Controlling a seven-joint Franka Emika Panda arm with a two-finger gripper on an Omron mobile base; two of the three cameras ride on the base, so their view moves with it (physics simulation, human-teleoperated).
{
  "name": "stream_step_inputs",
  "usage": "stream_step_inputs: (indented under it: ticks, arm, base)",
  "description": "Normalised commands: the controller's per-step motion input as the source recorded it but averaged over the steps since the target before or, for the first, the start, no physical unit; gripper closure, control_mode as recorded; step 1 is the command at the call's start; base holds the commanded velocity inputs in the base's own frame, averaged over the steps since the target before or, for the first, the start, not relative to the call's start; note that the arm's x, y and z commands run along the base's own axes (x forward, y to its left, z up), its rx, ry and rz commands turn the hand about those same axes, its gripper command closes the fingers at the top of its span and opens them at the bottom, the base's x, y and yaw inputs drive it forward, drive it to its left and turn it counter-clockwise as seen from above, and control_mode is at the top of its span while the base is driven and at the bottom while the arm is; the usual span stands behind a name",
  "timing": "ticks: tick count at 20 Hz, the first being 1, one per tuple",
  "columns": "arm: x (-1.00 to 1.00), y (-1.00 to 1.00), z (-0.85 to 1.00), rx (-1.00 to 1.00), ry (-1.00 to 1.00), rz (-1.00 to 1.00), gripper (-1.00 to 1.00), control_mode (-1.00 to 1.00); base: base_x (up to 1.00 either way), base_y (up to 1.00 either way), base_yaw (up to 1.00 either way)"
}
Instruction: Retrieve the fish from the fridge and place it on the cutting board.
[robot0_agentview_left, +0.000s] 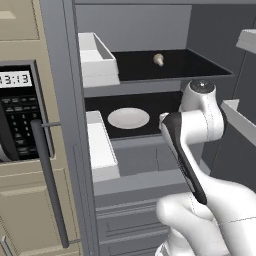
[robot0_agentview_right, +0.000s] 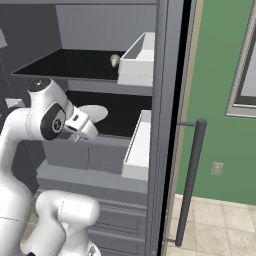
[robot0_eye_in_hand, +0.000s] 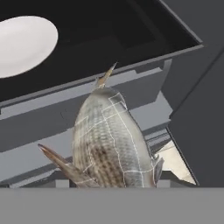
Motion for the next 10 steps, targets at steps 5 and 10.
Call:
stream_step_inputs:
  ticks: [5, 10]
  arm:
    - [-0.28, -0.31, 0.00, -0.01, 0.18, 0.01, 1.00, -1.00]
    - [-0.47, 0.00, -0.18, -0.01, 0.05, -0.02, 1.00, -1.00]
  base:
    - [0.00, 0.00, 0.00]
    - [0.00, 0.00, 0.00]
